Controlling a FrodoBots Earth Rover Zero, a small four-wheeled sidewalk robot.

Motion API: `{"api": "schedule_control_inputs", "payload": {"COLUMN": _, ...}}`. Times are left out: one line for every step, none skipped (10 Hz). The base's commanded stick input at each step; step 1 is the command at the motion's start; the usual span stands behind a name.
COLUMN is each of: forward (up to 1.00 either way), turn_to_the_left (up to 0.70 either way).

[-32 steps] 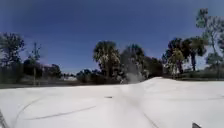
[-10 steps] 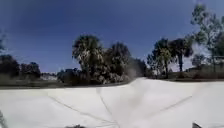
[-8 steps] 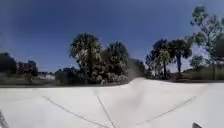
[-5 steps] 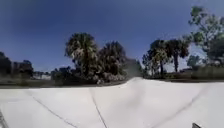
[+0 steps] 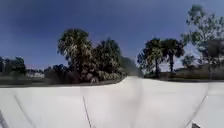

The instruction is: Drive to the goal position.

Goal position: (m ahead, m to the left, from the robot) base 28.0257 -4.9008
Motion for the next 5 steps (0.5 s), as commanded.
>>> {"api": "schedule_control_inputs", "payload": {"forward": 0.7, "turn_to_the_left": -0.14}}
{"api": "schedule_control_inputs", "payload": {"forward": 0.7, "turn_to_the_left": -0.14}}
{"api": "schedule_control_inputs", "payload": {"forward": 0.7, "turn_to_the_left": -0.14}}
{"api": "schedule_control_inputs", "payload": {"forward": 0.7, "turn_to_the_left": -0.14}}
{"api": "schedule_control_inputs", "payload": {"forward": 0.7, "turn_to_the_left": -0.11}}
